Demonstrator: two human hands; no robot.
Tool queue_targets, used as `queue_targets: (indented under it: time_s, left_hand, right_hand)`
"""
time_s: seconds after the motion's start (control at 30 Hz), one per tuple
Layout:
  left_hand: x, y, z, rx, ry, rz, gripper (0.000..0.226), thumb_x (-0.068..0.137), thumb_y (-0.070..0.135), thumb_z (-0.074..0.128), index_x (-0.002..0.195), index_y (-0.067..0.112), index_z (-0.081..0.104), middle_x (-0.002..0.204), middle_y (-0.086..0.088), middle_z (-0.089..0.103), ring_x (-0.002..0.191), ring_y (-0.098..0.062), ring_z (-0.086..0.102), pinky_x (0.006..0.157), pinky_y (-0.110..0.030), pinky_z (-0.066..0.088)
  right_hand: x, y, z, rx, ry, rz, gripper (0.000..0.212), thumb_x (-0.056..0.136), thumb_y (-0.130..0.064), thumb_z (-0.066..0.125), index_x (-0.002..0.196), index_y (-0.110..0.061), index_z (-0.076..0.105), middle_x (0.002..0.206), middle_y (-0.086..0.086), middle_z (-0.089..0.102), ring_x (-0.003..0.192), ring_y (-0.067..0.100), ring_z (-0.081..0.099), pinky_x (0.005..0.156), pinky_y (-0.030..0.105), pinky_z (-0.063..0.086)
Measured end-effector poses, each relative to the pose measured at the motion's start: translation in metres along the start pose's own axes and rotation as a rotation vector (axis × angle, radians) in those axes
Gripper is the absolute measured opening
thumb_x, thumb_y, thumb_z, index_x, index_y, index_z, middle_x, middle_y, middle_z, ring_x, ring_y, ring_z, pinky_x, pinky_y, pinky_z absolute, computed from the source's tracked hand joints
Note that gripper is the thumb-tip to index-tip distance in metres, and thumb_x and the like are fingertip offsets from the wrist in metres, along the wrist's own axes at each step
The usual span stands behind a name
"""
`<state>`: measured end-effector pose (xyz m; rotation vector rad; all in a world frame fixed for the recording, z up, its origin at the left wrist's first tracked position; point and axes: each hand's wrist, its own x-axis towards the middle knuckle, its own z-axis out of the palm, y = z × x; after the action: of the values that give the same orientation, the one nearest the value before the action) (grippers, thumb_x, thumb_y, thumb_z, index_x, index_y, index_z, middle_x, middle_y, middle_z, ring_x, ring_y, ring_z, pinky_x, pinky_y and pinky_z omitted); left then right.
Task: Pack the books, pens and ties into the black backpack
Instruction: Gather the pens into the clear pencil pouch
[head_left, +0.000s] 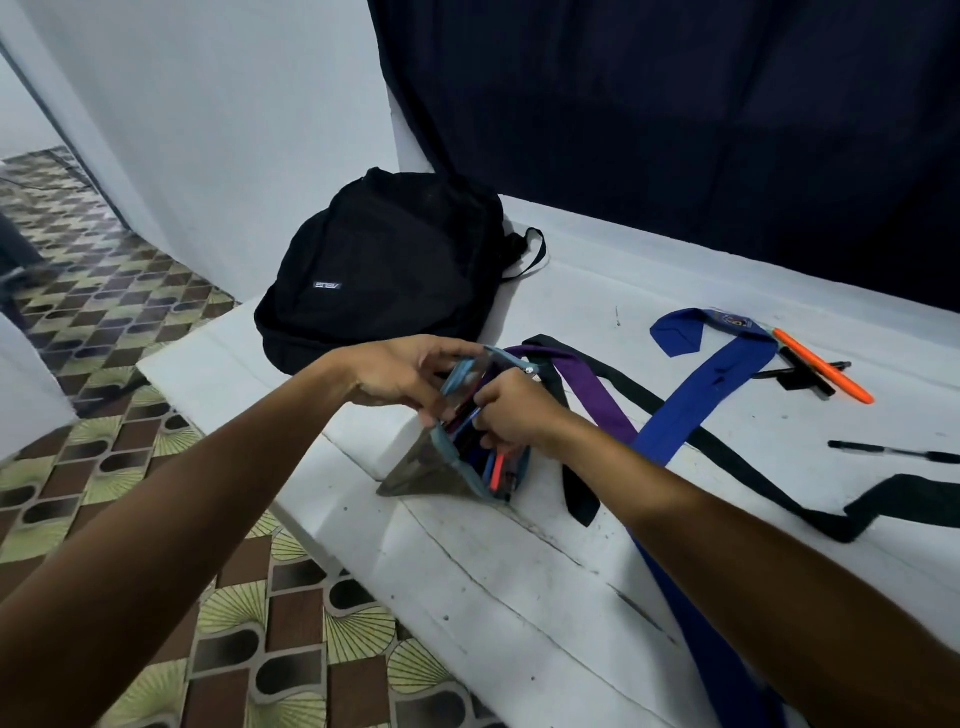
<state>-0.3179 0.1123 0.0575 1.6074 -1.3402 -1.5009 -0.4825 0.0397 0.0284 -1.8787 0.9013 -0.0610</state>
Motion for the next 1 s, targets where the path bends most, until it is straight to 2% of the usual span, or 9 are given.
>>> queue_targets:
  time_s: [0.13, 0.2, 0.27, 0.43, 0.57, 0.7, 0.83, 0.9, 1.0]
  left_hand:
    - [-0.001, -0.001, -0.002, -0.018, -0.013, 0.001, 0.08, 0.077, -0.023, 0.061, 0.139, 0.024, 0.043, 0.13, -0.018, 0.056, 0.088, -0.019, 0.067, 0.062, -0.026, 0.057]
    - [-0.001, -0.002, -0.004, -0.032, -0.022, 0.01, 0.077, 0.079, -0.023, 0.059, 0.137, 0.024, 0.044, 0.129, -0.013, 0.058, 0.096, -0.021, 0.069, 0.062, -0.026, 0.058]
    - [-0.002, -0.005, -0.007, -0.048, -0.054, 0.028, 0.076, 0.08, -0.021, 0.06, 0.139, 0.023, 0.043, 0.131, -0.012, 0.058, 0.108, -0.026, 0.065, 0.062, -0.028, 0.059]
    - [0.002, -0.013, -0.012, -0.116, -0.086, 0.053, 0.075, 0.081, -0.021, 0.057, 0.14, 0.022, 0.041, 0.126, -0.007, 0.063, 0.111, -0.027, 0.064, 0.062, -0.028, 0.059]
    - [0.002, -0.019, -0.015, -0.196, -0.094, 0.07, 0.074, 0.076, -0.016, 0.06, 0.137, 0.023, 0.044, 0.128, -0.009, 0.061, 0.111, -0.027, 0.064, 0.065, -0.03, 0.059]
    - [0.003, -0.022, -0.019, -0.224, -0.095, 0.081, 0.074, 0.076, -0.013, 0.063, 0.139, 0.023, 0.044, 0.137, -0.013, 0.055, 0.116, -0.03, 0.061, 0.069, -0.032, 0.059]
    - [0.004, -0.022, -0.02, -0.254, -0.096, 0.074, 0.078, 0.073, -0.008, 0.073, 0.139, 0.022, 0.044, 0.136, -0.011, 0.056, 0.113, -0.029, 0.063, 0.066, -0.03, 0.059]
    - [0.003, -0.022, -0.024, -0.294, -0.09, 0.054, 0.092, 0.061, 0.004, 0.086, 0.14, 0.021, 0.043, 0.134, -0.01, 0.058, 0.106, -0.027, 0.065, 0.062, -0.028, 0.059]
    - [0.002, -0.024, -0.027, -0.276, -0.073, 0.03, 0.105, 0.052, 0.012, 0.094, 0.142, 0.02, 0.04, 0.133, -0.006, 0.06, 0.104, -0.025, 0.065, 0.063, -0.028, 0.059]
  right_hand:
    - [-0.002, 0.006, -0.005, -0.172, 0.214, -0.178, 0.017, 0.082, 0.001, 0.055, 0.086, 0.001, 0.071, 0.084, 0.011, 0.068, 0.075, 0.023, 0.062, 0.069, 0.035, 0.054]
    - [-0.001, 0.017, -0.015, -0.16, 0.391, -0.193, 0.022, 0.081, -0.002, 0.051, 0.073, -0.012, 0.069, 0.083, 0.006, 0.069, 0.081, 0.025, 0.064, 0.072, 0.033, 0.054]
    - [0.002, 0.035, -0.026, -0.146, 0.469, -0.127, 0.018, 0.084, -0.009, 0.053, 0.069, -0.014, 0.062, 0.078, 0.007, 0.067, 0.079, 0.028, 0.064, 0.069, 0.038, 0.055]
    - [-0.002, 0.065, -0.024, 0.186, 0.252, -0.024, 0.013, 0.087, -0.003, 0.063, 0.078, -0.011, 0.068, 0.076, 0.011, 0.067, 0.068, 0.029, 0.067, 0.058, 0.037, 0.057]
    - [-0.001, 0.066, -0.014, 0.396, 0.302, -0.012, 0.006, 0.085, 0.002, 0.065, 0.086, -0.004, 0.068, 0.074, 0.015, 0.068, 0.061, 0.023, 0.066, 0.059, 0.04, 0.058]
    - [0.005, 0.06, -0.011, 0.33, 0.376, -0.065, 0.02, 0.073, -0.013, 0.081, 0.072, -0.016, 0.062, 0.074, 0.013, 0.07, 0.061, 0.021, 0.065, 0.055, 0.033, 0.055]
    - [0.011, 0.057, -0.011, 0.275, 0.429, -0.076, 0.027, 0.079, 0.006, 0.066, 0.061, -0.014, 0.063, 0.067, 0.009, 0.067, 0.061, 0.022, 0.066, 0.051, 0.027, 0.056]
    - [0.011, 0.051, -0.016, 0.32, 0.448, -0.1, 0.025, 0.08, 0.01, 0.058, 0.068, -0.012, 0.06, 0.073, 0.018, 0.068, 0.063, 0.03, 0.067, 0.05, 0.032, 0.056]
    - [0.006, 0.041, -0.027, 0.305, 0.488, -0.174, 0.021, 0.083, 0.011, 0.055, 0.076, -0.008, 0.058, 0.075, 0.02, 0.063, 0.06, 0.022, 0.059, 0.047, 0.028, 0.053]
